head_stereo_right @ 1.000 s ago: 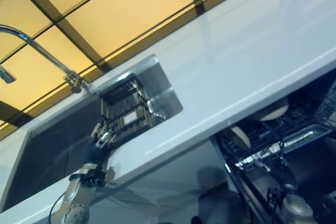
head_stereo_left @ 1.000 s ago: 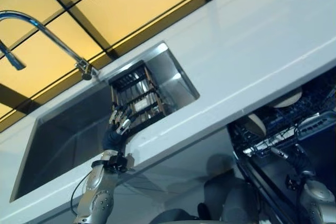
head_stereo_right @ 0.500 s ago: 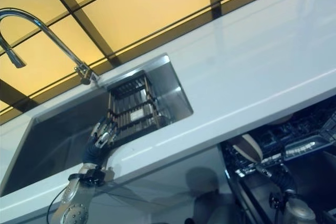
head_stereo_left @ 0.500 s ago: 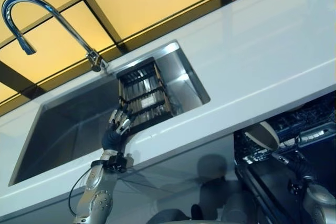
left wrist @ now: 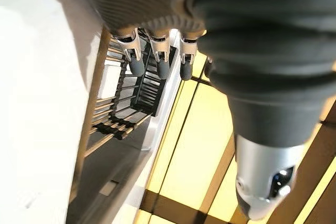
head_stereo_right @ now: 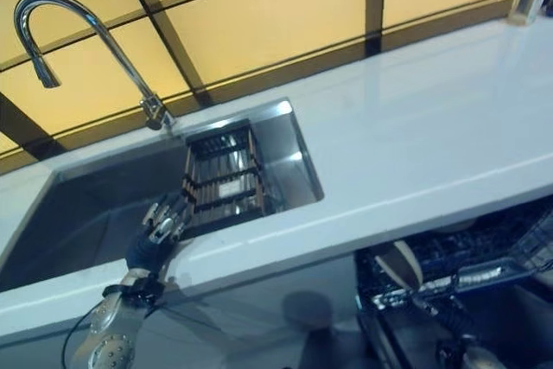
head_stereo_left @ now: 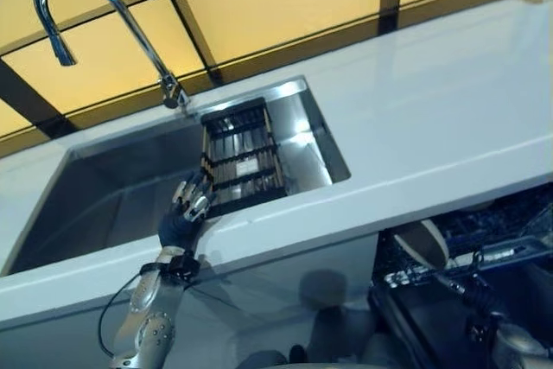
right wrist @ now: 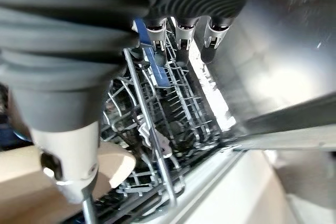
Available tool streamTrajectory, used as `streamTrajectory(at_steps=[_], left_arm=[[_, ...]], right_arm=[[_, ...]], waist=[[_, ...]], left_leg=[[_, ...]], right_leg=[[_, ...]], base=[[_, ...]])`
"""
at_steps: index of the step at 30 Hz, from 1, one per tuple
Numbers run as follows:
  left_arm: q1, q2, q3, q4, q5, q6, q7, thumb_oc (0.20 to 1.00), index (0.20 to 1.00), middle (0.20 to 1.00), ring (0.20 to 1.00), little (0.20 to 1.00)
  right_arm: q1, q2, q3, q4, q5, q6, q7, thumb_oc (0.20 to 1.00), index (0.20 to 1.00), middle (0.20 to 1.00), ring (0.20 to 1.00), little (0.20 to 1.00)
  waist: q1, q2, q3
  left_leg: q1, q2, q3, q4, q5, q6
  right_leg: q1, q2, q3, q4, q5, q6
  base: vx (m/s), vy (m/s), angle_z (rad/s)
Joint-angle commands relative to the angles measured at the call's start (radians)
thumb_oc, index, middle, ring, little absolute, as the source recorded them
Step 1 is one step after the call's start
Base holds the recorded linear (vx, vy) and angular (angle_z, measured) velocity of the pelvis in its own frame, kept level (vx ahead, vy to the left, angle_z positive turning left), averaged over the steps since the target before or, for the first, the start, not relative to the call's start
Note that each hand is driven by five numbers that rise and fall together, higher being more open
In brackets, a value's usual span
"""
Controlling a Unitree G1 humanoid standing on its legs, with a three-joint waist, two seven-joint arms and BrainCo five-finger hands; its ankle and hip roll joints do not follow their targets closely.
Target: Pick up plates and place into dishwasher.
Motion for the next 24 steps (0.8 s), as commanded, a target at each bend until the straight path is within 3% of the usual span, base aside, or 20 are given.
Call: streamTrajectory(at_steps=[1,12,24], left_arm=[[0.014,0.094,-0.006,-0.001,0.038,-0.004,0.013,1.000,1.000,1.000,1.000,1.000],[0.047,0.070,0.113,-0.015,0.060,0.011,-0.045,1.000,1.000,1.000,1.000,1.000],[0.031,0.064,0.120,0.025,0.064,-0.023,-0.074,1.000,1.000,1.000,1.000,1.000]], right_arm=[[-0.262,0.074,0.070,-0.286,-0.030,-0.213,0.155,1.000,1.000,1.000,1.000,1.000],[-0.041,0.110,-0.131,-0.369,-0.053,-0.183,0.176,1.000,1.000,1.000,1.000,1.000],[-0.021,0.130,-0.141,-0.382,-0.055,-0.210,0.136,1.000,1.000,1.000,1.000,1.000]], waist=[[0.047,-0.128,-0.113],[-0.036,-0.170,-0.168],[-0.072,-0.165,-0.178]], left_leg=[[-0.017,-0.031,0.026,0.055,-0.080,0.024],[0.067,-0.019,0.082,-0.004,-0.102,0.029],[0.069,-0.017,0.129,-0.001,-0.122,0.037]], right_leg=[[0.108,0.033,-0.022,-0.144,-0.017,0.048],[0.138,0.076,0.071,-0.156,-0.039,0.049],[0.120,0.082,0.098,-0.147,-0.054,0.053]], base=[[-0.07,0.030,-0.07],[-0.04,0.035,-0.16],[-0.02,0.013,-0.08]])
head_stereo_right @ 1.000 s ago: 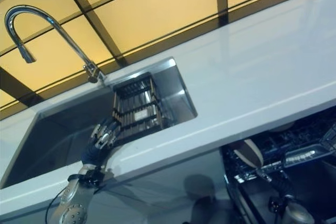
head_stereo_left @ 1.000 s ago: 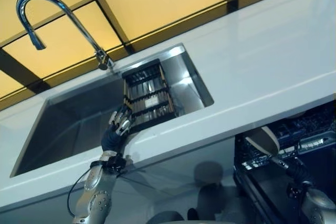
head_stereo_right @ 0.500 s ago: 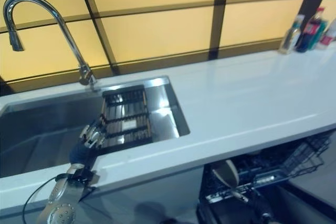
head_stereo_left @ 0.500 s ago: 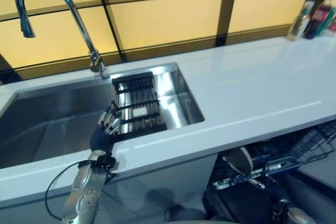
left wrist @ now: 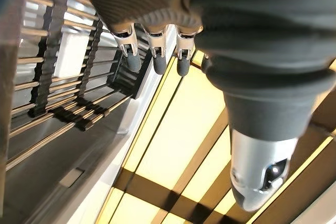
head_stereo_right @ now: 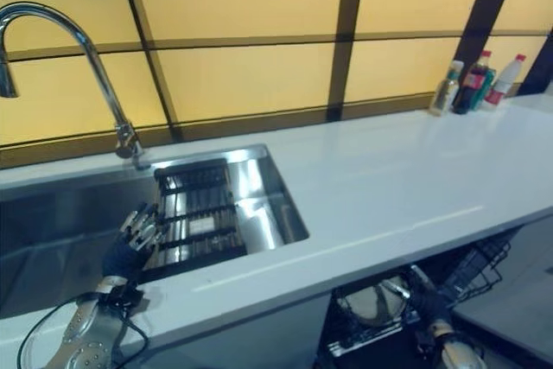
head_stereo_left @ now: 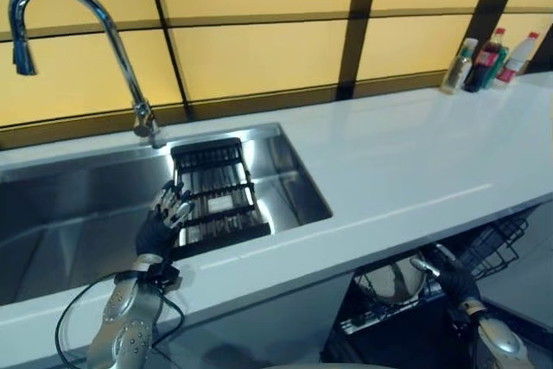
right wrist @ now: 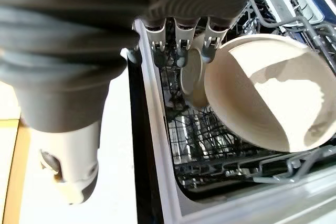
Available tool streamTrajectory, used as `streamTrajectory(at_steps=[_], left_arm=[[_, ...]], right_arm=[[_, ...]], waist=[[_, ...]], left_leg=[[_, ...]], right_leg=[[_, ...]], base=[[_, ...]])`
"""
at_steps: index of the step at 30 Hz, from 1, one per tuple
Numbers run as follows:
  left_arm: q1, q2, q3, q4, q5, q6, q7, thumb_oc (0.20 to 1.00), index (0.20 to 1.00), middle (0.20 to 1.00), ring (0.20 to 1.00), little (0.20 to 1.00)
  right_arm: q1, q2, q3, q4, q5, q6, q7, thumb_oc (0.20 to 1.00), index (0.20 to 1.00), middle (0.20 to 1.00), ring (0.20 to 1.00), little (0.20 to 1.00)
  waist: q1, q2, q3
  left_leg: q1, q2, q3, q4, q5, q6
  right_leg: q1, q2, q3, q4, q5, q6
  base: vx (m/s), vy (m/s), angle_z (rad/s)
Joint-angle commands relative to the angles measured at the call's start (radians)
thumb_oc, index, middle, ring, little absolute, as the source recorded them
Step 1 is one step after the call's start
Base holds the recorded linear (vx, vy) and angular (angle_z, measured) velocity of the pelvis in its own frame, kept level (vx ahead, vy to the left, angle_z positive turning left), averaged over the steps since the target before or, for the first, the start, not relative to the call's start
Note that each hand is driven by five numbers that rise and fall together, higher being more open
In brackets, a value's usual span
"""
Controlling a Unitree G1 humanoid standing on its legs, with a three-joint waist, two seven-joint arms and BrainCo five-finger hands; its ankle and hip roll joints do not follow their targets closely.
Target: Pick up plates and place into dishwasher.
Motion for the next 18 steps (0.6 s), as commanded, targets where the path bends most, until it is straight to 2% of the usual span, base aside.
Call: streamTrajectory(at_steps=[1,3,6,14,18], left_arm=[[-0.020,0.022,0.028,0.016,0.024,-0.059,-0.032,1.000,1.000,1.000,1.000,1.000],[-0.028,0.021,0.025,0.021,0.027,-0.058,-0.029,1.000,1.000,1.000,1.000,1.000],[-0.026,0.016,0.029,0.037,0.030,-0.073,-0.031,1.000,1.000,1.000,1.000,1.000],[0.011,0.007,0.040,0.029,0.021,-0.091,-0.042,1.000,1.000,1.000,1.000,1.000],[0.019,0.003,0.019,0.031,0.023,-0.109,-0.037,1.000,1.000,1.000,1.000,1.000]], right_arm=[[-0.091,-0.027,-0.056,-0.059,0.006,-0.088,-0.038,1.000,1.000,1.000,1.000,1.000],[-0.094,-0.028,-0.059,-0.065,0.028,-0.099,-0.070,1.000,1.000,1.000,1.000,1.000],[-0.084,-0.013,-0.079,-0.071,0.039,-0.136,-0.174,1.000,1.000,1.000,1.000,1.000],[-0.038,0.032,-0.153,-0.075,-0.034,-0.168,-0.651,1.000,1.000,1.000,1.000,1.000],[-0.026,0.048,-0.176,-0.075,-0.104,-0.151,-0.888,1.000,1.000,1.000,1.000,1.000]], waist=[[-0.029,-0.029,0.005],[-0.033,-0.027,0.004],[-0.047,-0.020,0.003],[-0.085,0.012,0.011],[-0.107,0.034,0.016]], left_leg=[[-0.052,-0.026,0.034,0.116,-0.116,0.059],[-0.053,-0.025,0.039,0.114,-0.117,0.059],[-0.053,-0.025,0.050,0.108,-0.121,0.062],[-0.056,-0.027,0.073,0.112,-0.136,0.078],[-0.060,-0.032,0.080,0.129,-0.149,0.090]], right_leg=[[0.046,0.027,0.011,-0.020,-0.092,0.023],[0.044,0.028,0.014,-0.019,-0.094,0.024],[0.034,0.031,0.022,-0.016,-0.098,0.026],[0.007,0.038,0.055,0.010,-0.116,0.029],[-0.013,0.045,0.083,0.042,-0.131,0.027]], base=[[-0.02,0.000,-0.03],[-0.01,-0.004,-0.04],[-0.01,-0.003,-0.08],[0.00,-0.011,-0.04],[0.01,-0.023,-0.18]])
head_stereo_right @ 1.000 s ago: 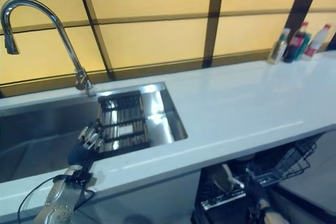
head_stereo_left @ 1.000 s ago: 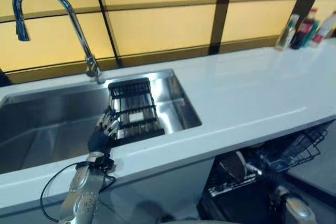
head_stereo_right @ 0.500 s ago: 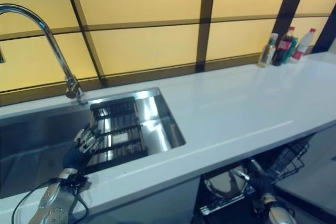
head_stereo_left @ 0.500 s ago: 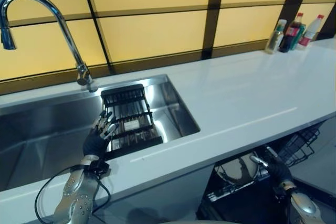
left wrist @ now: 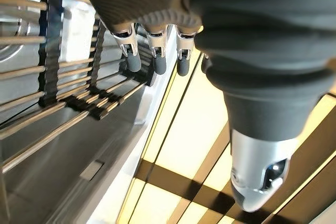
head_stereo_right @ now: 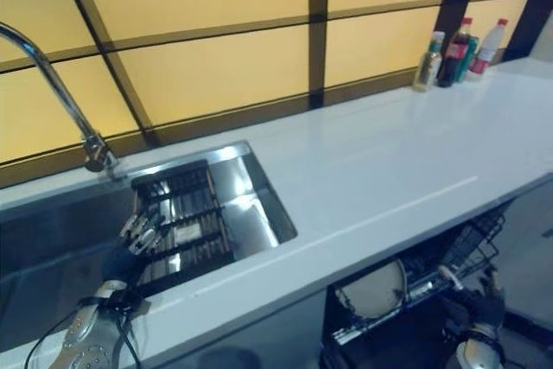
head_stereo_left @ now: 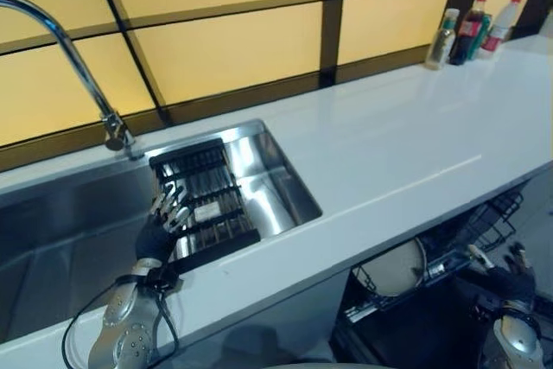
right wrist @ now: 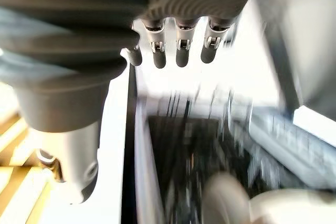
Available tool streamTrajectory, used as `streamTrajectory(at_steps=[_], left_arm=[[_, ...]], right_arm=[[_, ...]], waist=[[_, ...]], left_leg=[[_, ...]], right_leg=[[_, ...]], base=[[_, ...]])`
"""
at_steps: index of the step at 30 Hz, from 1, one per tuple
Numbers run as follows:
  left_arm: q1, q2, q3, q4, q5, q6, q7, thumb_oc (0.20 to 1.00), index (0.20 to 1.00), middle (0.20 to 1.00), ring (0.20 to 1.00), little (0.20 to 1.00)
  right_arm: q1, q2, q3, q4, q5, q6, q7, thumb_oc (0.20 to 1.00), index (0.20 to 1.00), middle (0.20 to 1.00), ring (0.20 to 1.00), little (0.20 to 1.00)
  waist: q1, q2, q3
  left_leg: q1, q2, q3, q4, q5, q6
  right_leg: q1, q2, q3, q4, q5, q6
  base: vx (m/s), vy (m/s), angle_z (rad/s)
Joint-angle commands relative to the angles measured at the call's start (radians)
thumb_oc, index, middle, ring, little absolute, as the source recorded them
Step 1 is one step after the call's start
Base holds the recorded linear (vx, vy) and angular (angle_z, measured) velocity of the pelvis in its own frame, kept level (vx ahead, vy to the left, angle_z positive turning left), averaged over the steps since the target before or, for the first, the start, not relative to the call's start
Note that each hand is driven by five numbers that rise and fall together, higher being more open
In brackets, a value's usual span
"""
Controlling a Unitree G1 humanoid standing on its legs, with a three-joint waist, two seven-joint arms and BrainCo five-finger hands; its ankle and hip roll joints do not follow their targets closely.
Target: Pick up plates and place into dishwasher.
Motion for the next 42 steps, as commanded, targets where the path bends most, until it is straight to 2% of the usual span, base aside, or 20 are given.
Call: streamTrajectory(at_steps=[1,4,6,9,11,14,19,23,28,30,32,36,39,42], left_arm=[[-0.005,0.011,0.014,0.012,0.019,-0.072,-0.014,1.000,1.000,1.000,1.000,1.000],[-0.012,0.008,-0.011,0.020,0.014,-0.083,0.010,1.000,1.000,1.000,1.000,1.000],[-0.011,0.005,-0.022,0.020,0.012,-0.087,0.031,1.000,1.000,1.000,1.000,1.000],[0.012,-0.010,-0.021,0.000,0.027,-0.074,0.065,1.000,1.000,1.000,1.000,1.000],[0.025,-0.012,-0.012,-0.014,0.030,-0.062,0.083,1.000,1.000,1.000,1.000,1.000],[0.018,0.002,-0.006,-0.001,0.005,-0.045,0.084,1.000,1.000,1.000,1.000,1.000],[0.009,-0.003,-0.040,0.000,-0.004,-0.052,0.107,1.000,1.000,1.000,1.000,1.000],[0.009,-0.017,-0.061,0.005,-0.033,-0.058,0.120,1.000,1.000,1.000,1.000,1.000],[0.000,-0.035,-0.073,0.009,-0.035,-0.054,0.125,1.000,1.000,1.000,1.000,1.000],[-0.010,-0.043,-0.080,0.016,-0.037,-0.053,0.135,1.000,1.000,1.000,1.000,1.000],[-0.027,-0.053,-0.089,0.021,-0.041,-0.059,0.149,1.000,1.000,1.000,1.000,1.000],[-0.055,-0.059,-0.110,0.030,-0.057,-0.044,0.157,1.000,1.000,1.000,1.000,1.000],[-0.059,-0.066,-0.133,0.042,-0.066,-0.030,0.170,1.000,1.000,1.000,1.000,1.000],[-0.073,-0.071,-0.154,0.051,-0.086,-0.036,0.184,1.000,1.000,1.000,1.000,1.000]], right_arm=[[-0.021,0.000,-0.061,-0.070,-0.107,-0.037,-0.241,1.000,1.000,1.000,1.000,1.000],[-0.035,-0.005,-0.061,-0.043,-0.174,0.012,-0.352,1.000,1.000,1.000,1.000,1.000],[-0.044,-0.011,-0.054,-0.028,-0.199,0.053,-0.381,1.000,1.000,1.000,1.000,1.000],[-0.050,-0.021,-0.043,-0.004,-0.206,0.100,-0.391,1.000,1.000,1.000,1.000,1.000],[-0.058,-0.026,-0.032,0.016,-0.228,0.118,-0.415,1.000,1.000,1.000,1.000,1.000],[-0.056,-0.035,-0.030,0.046,-0.226,0.136,-0.481,1.000,1.000,1.000,1.000,1.000],[-0.043,-0.053,-0.044,0.074,-0.242,0.167,-0.569,1.000,1.000,1.000,1.000,1.000],[-0.033,-0.075,-0.065,0.114,-0.256,0.168,-0.591,1.000,1.000,1.000,1.000,1.000],[-0.032,-0.093,-0.081,0.151,-0.222,0.127,-0.614,1.000,1.000,1.000,1.000,1.000],[-0.039,-0.103,-0.089,0.166,-0.212,0.117,-0.627,1.000,1.000,1.000,1.000,1.000],[-0.061,-0.118,-0.087,0.183,-0.190,0.110,-0.652,1.000,1.000,1.000,1.000,1.000],[-0.090,-0.138,-0.090,0.218,-0.202,0.092,-0.703,1.000,1.000,1.000,1.000,1.000],[-0.097,-0.149,-0.076,0.226,-0.232,0.109,-0.735,1.000,1.000,1.000,1.000,1.000],[-0.087,-0.161,-0.067,0.261,-0.226,0.102,-0.714,1.000,1.000,1.000,1.000,1.000]], waist=[[-0.041,-0.026,-0.004],[-0.054,-0.012,0.001],[-0.052,-0.005,0.004],[-0.028,-0.001,0.008],[-0.013,0.006,0.011],[-0.023,0.026,0.019],[-0.041,0.057,0.044],[-0.054,0.088,0.061],[-0.068,0.135,0.078],[-0.076,0.161,0.088],[-0.079,0.190,0.104],[-0.102,0.243,0.133],[-0.124,0.274,0.147],[-0.151,0.298,0.167]], left_leg=[[-0.064,-0.041,0.030,0.164,-0.147,0.097],[-0.080,-0.051,0.037,0.235,-0.185,0.106],[-0.099,-0.070,0.013,0.295,-0.215,0.110],[-0.135,-0.114,-0.100,0.366,-0.248,0.115],[-0.136,-0.133,-0.156,0.344,-0.236,0.122],[-0.118,-0.122,-0.145,0.291,-0.201,0.121],[-0.106,-0.148,-0.146,0.254,-0.175,0.126],[-0.108,-0.192,-0.140,0.258,-0.181,0.137],[-0.118,-0.222,-0.101,0.279,-0.197,0.147],[-0.129,-0.225,-0.075,0.298,-0.207,0.151],[-0.157,-0.223,-0.033,0.340,-0.223,0.156],[-0.208,-0.229,0.005,0.425,-0.253,0.158],[-0.222,-0.233,0.025,0.460,-0.267,0.159],[-0.234,-0.239,0.044,0.489,-0.281,0.163]], right_leg=[[0.014,0.025,0.043,0.063,-0.138,0.024],[-0.004,0.028,0.066,0.102,-0.156,0.017],[-0.007,0.035,0.094,0.114,-0.162,0.010],[-0.006,0.047,0.171,0.117,-0.156,0.003],[-0.019,0.049,0.211,0.124,-0.146,0.007],[-0.049,0.030,0.212,0.154,-0.140,0.025],[-0.110,-0.034,0.205,0.185,-0.078,0.057],[-0.143,-0.097,0.197,0.209,-0.019,0.062],[-0.168,-0.142,0.182,0.226,0.014,0.060],[-0.189,-0.159,0.174,0.258,0.013,0.058],[-0.207,-0.180,0.147,0.278,-0.020,0.050],[-0.241,-0.186,0.178,0.319,-0.051,0.043],[-0.263,-0.186,0.196,0.355,-0.065,0.040],[-0.300,-0.189,0.217,0.386,-0.066,0.041]], base=[[0.02,-0.009,-0.17],[0.04,-0.003,-0.22],[0.07,0.004,-0.25],[0.06,0.038,-0.56],[-0.02,0.138,-1.10],[-0.08,0.243,-0.37],[-0.12,0.296,0.03],[-0.09,0.311,-0.01],[-0.06,0.220,-0.17],[-0.05,0.165,-0.36],[-0.09,0.129,-0.45],[-0.07,0.065,-0.22],[0.01,0.037,-0.14],[0.02,0.036,-0.31]])
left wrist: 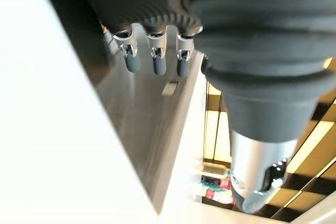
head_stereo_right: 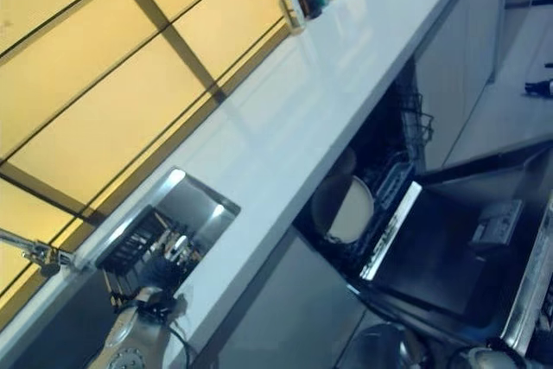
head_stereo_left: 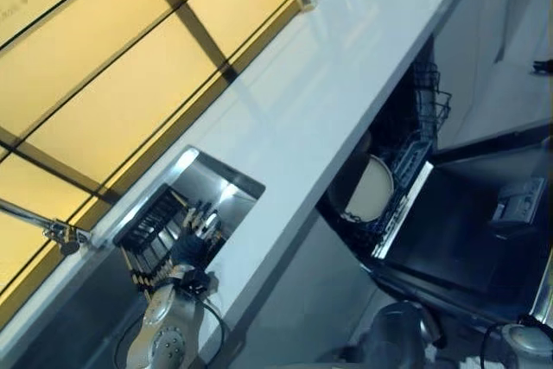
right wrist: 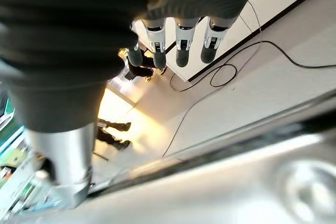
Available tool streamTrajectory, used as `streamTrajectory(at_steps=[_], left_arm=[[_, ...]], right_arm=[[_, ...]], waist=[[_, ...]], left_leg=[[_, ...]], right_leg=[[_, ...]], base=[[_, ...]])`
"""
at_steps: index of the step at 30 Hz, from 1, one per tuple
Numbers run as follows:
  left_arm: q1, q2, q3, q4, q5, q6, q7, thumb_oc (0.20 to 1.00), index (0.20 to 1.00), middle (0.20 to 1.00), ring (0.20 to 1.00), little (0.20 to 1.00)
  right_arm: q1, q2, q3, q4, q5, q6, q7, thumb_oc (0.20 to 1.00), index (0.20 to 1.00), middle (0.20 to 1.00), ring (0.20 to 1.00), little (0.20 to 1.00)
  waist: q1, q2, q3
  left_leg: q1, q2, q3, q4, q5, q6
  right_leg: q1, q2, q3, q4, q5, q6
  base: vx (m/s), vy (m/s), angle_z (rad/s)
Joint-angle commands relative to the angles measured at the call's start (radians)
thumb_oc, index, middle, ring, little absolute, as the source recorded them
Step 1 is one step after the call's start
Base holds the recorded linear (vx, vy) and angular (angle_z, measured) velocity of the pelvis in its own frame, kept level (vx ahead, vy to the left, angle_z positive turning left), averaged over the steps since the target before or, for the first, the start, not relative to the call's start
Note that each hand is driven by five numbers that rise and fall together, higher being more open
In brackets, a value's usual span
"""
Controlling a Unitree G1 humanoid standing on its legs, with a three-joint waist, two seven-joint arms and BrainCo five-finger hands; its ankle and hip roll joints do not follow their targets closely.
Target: Pick up plates and place into dishwasher.
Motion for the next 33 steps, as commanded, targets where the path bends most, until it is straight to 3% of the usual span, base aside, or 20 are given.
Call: streamTrajectory(at_steps=[1,8,11,14,20,21,22,23,26,30,33], left_arm=[[-0.026,0.001,0.019,-0.030,-0.047,-0.034,0.019,1.000,1.000,1.000,1.000,1.000],[-0.087,-0.017,-0.046,0.003,-0.058,-0.089,0.047,1.000,1.000,1.000,1.000,1.000],[-0.132,-0.015,-0.103,0.028,-0.071,-0.139,0.071,1.000,1.000,1.000,1.000,1.000],[-0.156,-0.005,-0.148,0.035,-0.080,-0.170,0.097,1.000,1.000,1.000,1.000,1.000],[-0.156,0.032,-0.204,0.010,-0.094,-0.169,0.128,1.000,1.000,1.000,1.000,1.000],[-0.151,0.037,-0.209,-0.001,-0.093,-0.164,0.127,1.000,1.000,1.000,1.000,1.000],[-0.141,0.044,-0.210,-0.013,-0.091,-0.155,0.117,1.000,1.000,1.000,1.000,1.000],[-0.133,0.049,-0.208,-0.022,-0.086,-0.145,0.105,1.000,1.000,1.000,1.000,1.000],[-0.129,0.075,-0.202,-0.036,-0.084,-0.156,0.064,1.000,1.000,1.000,1.000,1.000],[-0.131,0.129,-0.171,-0.030,-0.123,-0.152,0.003,1.000,1.000,1.000,1.000,1.000],[-0.135,0.146,-0.140,-0.001,-0.153,-0.141,-0.036,1.000,1.000,1.000,1.000,1.000]], right_arm=[[0.017,-0.078,-0.027,0.040,-0.019,-0.039,-0.014,1.000,1.000,1.000,1.000,1.000],[-0.054,-0.138,0.019,0.139,0.112,-0.094,0.103,1.000,1.000,1.000,1.000,1.000],[-0.165,-0.172,0.035,0.233,0.276,-0.152,0.203,1.000,1.000,1.000,1.000,1.000],[-0.266,-0.199,0.059,0.285,0.328,-0.178,0.249,1.000,1.000,1.000,1.000,1.000],[-0.455,-0.189,0.111,0.353,0.481,-0.277,0.374,1.000,1.000,1.000,1.000,1.000],[-0.487,-0.179,0.119,0.359,0.565,-0.291,0.452,1.000,1.000,1.000,1.000,1.000],[-0.526,-0.163,0.130,0.360,0.699,-0.295,0.602,1.000,1.000,1.000,1.000,1.000],[-0.559,-0.144,0.149,0.352,0.836,-0.277,0.780,1.000,1.000,1.000,1.000,1.000],[-0.650,-0.116,0.230,0.304,1.128,-0.188,1.165,1.000,1.000,1.000,1.000,1.000],[-0.690,-0.123,0.303,0.221,1.193,-0.064,1.666,1.000,1.000,1.000,1.000,1.000],[-0.706,-0.155,0.313,0.152,1.159,-0.012,1.910,1.000,1.000,1.000,1.000,1.000]], waist=[[-0.044,0.047,0.026],[-0.081,0.118,0.115],[-0.100,0.156,0.172],[-0.103,0.185,0.218],[-0.077,0.191,0.263],[-0.068,0.191,0.268],[-0.059,0.191,0.273],[-0.049,0.191,0.277],[-0.029,0.191,0.291],[-0.004,0.191,0.292],[0.004,0.191,0.292]], left_leg=[[-0.164,-0.010,0.024,0.230,-0.111,0.039],[-0.292,-0.020,0.063,0.349,-0.141,0.033],[-0.371,-0.027,0.095,0.398,-0.134,0.015],[-0.439,-0.029,0.119,0.435,-0.126,-0.004],[-0.528,-0.050,0.155,0.489,-0.105,-0.037],[-0.539,-0.054,0.159,0.496,-0.102,-0.041],[-0.550,-0.061,0.159,0.507,-0.100,-0.045],[-0.561,-0.068,0.156,0.514,-0.099,-0.050],[-0.622,-0.077,0.157,0.539,-0.097,-0.061],[-0.688,-0.080,0.156,0.573,-0.102,-0.059],[-0.732,-0.074,0.153,0.617,-0.119,-0.055]], right_leg=[[0.012,-0.019,-0.002,0.004,-0.020,-0.032],[-0.139,-0.012,0.049,0.108,-0.067,-0.037],[-0.206,-0.002,0.084,0.129,-0.079,-0.041],[-0.253,-0.005,0.104,0.160,-0.095,-0.049],[-0.325,-0.039,0.137,0.212,-0.111,-0.061],[-0.335,-0.047,0.141,0.220,-0.112,-0.063],[-0.343,-0.055,0.145,0.230,-0.113,-0.067],[-0.352,-0.060,0.148,0.240,-0.118,-0.070],[-0.399,-0.072,0.154,0.263,-0.131,-0.073],[-0.458,-0.079,0.152,0.300,-0.130,-0.072],[-0.483,-0.084,0.147,0.316,-0.122,-0.067]], base=[[0.02,0.012,-0.25],[-0.05,0.028,-0.28],[-0.09,-0.001,-0.23],[-0.06,-0.016,-0.14],[-0.03,-0.056,-0.10],[0.00,-0.066,-0.18],[-0.01,-0.081,-0.18],[-0.03,-0.098,-0.12],[-0.12,-0.110,-0.15],[-0.08,-0.104,-0.13],[0.00,-0.088,0.06]])
